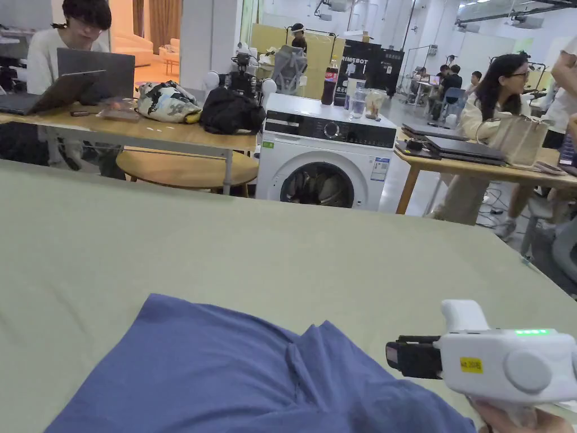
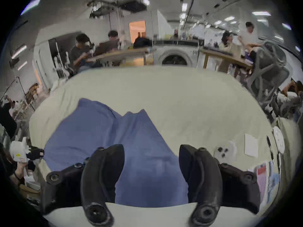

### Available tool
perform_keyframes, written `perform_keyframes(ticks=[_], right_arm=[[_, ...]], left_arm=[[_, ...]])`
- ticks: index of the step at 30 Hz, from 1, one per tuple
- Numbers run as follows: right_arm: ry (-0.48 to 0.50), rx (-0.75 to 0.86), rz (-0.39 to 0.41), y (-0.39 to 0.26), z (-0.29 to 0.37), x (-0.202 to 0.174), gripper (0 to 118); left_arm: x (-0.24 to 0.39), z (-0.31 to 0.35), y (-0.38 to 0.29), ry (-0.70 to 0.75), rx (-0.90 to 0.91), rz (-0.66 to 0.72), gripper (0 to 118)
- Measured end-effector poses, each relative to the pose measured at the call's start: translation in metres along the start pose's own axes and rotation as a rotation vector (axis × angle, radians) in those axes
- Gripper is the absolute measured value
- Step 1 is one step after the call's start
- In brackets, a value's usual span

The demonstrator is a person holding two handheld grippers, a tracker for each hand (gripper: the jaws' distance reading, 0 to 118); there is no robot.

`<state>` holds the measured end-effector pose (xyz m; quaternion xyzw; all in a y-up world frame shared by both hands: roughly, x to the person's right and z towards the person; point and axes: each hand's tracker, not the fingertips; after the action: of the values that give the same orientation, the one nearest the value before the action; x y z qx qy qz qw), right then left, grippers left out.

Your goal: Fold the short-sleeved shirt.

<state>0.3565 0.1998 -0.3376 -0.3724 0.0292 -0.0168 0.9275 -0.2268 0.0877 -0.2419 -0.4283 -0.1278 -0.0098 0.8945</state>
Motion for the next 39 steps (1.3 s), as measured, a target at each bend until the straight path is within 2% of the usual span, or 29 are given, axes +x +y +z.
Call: perform_keyframes(ticks=[3,4,5,6,7,9,10,12,13,14,17,19,21,22,25,28,31,33,37,39], right_arm=[[0.063,-0.2,-0.05,0.03,-0.065,0.013,70],[0.061,-0.248,-0.053,0.034,-0.085,0.017,67],[0.028,-0.276,-0.039,0.036,-0.102,0.02,58],[-0.006,-0.339,-0.034,0.036,-0.115,0.023,58],[-0.024,-0.389,-0.02,0.035,-0.127,0.025,53],[-0.059,-0.452,0.065,0.027,-0.141,0.022,27],[-0.068,-0.461,0.1,0.02,-0.146,0.02,27],[-0.063,-0.399,0.082,0.014,-0.143,0.016,17],[-0.05,-0.394,0.051,0.014,-0.142,0.017,8],[-0.043,-0.389,0.056,0.012,-0.137,0.015,0],[-0.042,-0.338,0.039,0.01,-0.124,0.017,0],[-0.095,-0.24,0.042,0.014,-0.1,0.016,0],[-0.07,-0.161,0.048,0.023,-0.067,0.018,0],[-0.075,-0.115,0.057,0.03,-0.047,0.017,0],[-0.062,0.001,0.068,0.05,0.011,0.018,0],[-0.1,0.141,0.053,0.074,0.073,0.016,0],[-0.177,0.26,0.014,0.097,0.13,0.016,0],[-0.211,0.335,0.019,0.114,0.159,0.019,0],[-0.267,0.439,-0.037,0.156,0.199,0.02,0],[-0.285,0.482,-0.05,0.178,0.209,0.02,0]], left_arm=[[0.005,0.001,0.002,0.013,-0.005,-0.006,0],[0.004,0.002,0.002,0.012,-0.006,-0.004,0],[0.003,0.002,0.002,0.003,-0.007,0.016,0],[0.001,0.003,0.003,-0.005,-0.007,0.033,0],[0.001,0.005,0.006,-0.01,-0.01,0.044,0],[0.003,0.005,0.007,-0.013,-0.014,0.048,0],[0.004,0.006,0.007,-0.012,-0.014,0.048,0],[0.005,0.005,0.008,-0.007,-0.011,0.041,0],[0.005,0.005,0.008,-0.006,-0.008,0.043,0],[0.004,0.005,0.009,-0.007,-0.005,0.048,0],[-0.001,0.008,0.008,-0.027,0.009,0.09,0],[-0.01,0.011,0.005,-0.062,0.046,0.147,0],[-0.012,0.028,0.006,-0.08,0.103,0.171,0],[-0.009,0.044,0.009,-0.054,0.182,0.151,0],[0.001,0.091,0.034,-0.114,0.365,0.134,0],[0.011,0.128,0.074,-0.133,0.51,0.097,0],[0.017,0.152,0.128,-0.146,0.606,0.047,0],[0.019,0.163,0.17,-0.134,0.671,0.028,0],[0.02,0.169,0.267,-0.138,0.695,0.023,0],[0.026,0.169,0.31,-0.058,0.72,-0.039,0]])
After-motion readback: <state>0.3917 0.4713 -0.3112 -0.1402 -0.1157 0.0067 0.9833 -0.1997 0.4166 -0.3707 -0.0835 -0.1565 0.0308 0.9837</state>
